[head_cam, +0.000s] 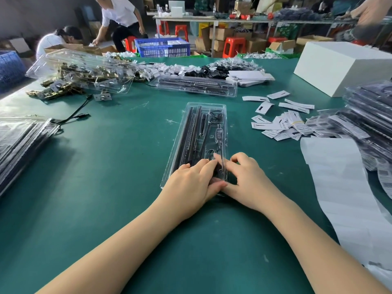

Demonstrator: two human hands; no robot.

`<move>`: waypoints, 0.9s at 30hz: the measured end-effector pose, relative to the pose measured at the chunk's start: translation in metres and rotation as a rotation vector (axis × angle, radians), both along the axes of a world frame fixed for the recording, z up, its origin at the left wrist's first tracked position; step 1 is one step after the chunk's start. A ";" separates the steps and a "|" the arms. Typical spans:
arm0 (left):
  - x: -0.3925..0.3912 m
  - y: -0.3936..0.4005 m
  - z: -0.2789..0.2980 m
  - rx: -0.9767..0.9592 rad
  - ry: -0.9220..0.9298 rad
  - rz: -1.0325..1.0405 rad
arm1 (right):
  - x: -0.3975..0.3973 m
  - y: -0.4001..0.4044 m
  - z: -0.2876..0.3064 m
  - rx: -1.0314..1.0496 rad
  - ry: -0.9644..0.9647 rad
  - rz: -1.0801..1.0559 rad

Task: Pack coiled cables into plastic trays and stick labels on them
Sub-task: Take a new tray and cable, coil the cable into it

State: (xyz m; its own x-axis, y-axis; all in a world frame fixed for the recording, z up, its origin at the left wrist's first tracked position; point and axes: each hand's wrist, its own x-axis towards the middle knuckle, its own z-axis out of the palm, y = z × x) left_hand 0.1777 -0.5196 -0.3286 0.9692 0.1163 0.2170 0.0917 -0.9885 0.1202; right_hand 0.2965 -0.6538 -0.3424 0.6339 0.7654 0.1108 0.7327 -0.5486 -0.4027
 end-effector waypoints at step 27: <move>-0.001 -0.011 0.004 -0.028 -0.010 0.011 | 0.006 -0.021 0.037 0.061 0.615 -0.032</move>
